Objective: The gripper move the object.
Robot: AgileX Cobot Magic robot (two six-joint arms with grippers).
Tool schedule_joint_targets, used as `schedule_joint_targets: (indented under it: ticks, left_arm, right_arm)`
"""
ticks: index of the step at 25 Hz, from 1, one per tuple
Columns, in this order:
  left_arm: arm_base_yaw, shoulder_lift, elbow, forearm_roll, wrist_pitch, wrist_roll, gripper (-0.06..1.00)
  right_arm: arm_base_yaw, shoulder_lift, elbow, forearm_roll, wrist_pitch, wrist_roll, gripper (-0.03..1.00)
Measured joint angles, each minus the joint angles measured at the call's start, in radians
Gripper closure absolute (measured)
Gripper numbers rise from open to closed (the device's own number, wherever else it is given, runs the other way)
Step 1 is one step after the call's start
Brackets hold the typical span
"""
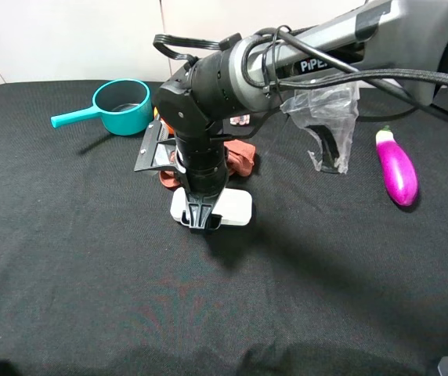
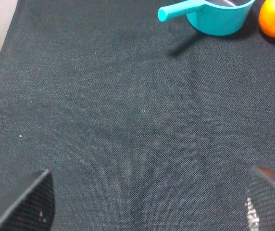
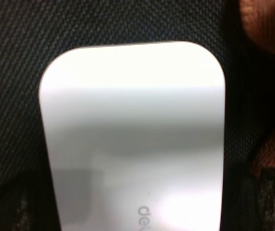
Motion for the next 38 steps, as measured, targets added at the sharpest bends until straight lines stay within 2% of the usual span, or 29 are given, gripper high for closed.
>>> schedule_joint_targets:
  ticks: [20, 26, 30, 38]
  left_arm:
    - [0.000, 0.000, 0.000, 0.000, 0.000, 0.000, 0.11]
    - [0.000, 0.000, 0.000, 0.000, 0.000, 0.000, 0.11]
    - [0.000, 0.000, 0.000, 0.000, 0.000, 0.000, 0.11]
    - [0.000, 0.000, 0.000, 0.000, 0.000, 0.000, 0.11]
  right_arm:
    - [0.001, -0.074, 0.000, 0.011, 0.070, 0.000, 0.27]
    - [0.001, -0.136, 0.000, -0.012, 0.141, 0.009, 0.27]
    - [-0.001, -0.193, 0.000, -0.050, 0.197, 0.064, 0.27]
    - [-0.103, -0.303, 0.000, -0.061, 0.321, 0.157, 0.27]
